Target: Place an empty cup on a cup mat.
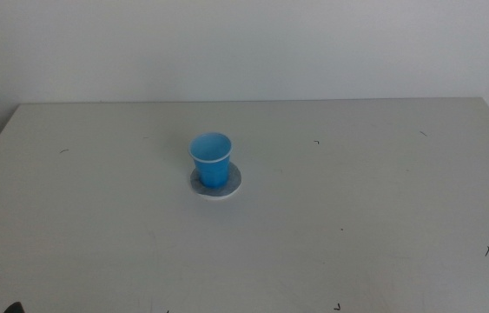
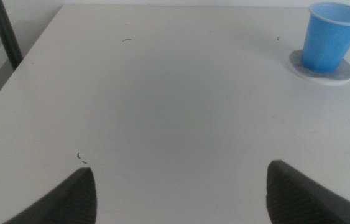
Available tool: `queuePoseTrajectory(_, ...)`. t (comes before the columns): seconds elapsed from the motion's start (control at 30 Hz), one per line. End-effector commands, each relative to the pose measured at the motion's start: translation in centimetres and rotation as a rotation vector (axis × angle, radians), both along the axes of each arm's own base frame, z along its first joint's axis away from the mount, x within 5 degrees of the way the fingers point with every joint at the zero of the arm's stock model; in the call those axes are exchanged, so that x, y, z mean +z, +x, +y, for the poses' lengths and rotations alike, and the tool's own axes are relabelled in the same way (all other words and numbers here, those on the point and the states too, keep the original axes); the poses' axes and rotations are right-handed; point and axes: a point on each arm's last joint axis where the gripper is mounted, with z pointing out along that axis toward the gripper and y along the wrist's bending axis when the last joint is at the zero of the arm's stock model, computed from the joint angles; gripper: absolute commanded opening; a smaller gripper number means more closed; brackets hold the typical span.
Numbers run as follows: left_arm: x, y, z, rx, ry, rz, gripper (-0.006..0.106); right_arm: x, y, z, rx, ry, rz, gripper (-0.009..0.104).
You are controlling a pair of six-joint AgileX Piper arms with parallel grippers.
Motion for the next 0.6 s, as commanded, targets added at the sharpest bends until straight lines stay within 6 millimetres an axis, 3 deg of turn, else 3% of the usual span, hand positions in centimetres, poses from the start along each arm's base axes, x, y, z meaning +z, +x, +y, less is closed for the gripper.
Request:
queuePoseTrajectory(0.0, 0.8, 0.1, 0.0, 0.000, -0.016, -0.084, 0.105, 1.1, 0.5, -0.1, 0.008, -0.051, -0.147, 0.094)
queuePoseTrajectory(0.57, 0.8, 0.1, 0.0, 0.000, -0.016, -0.084, 0.105, -3.4, 1.2, 0.0, 0.037, -0.102, -0.082, 0.094)
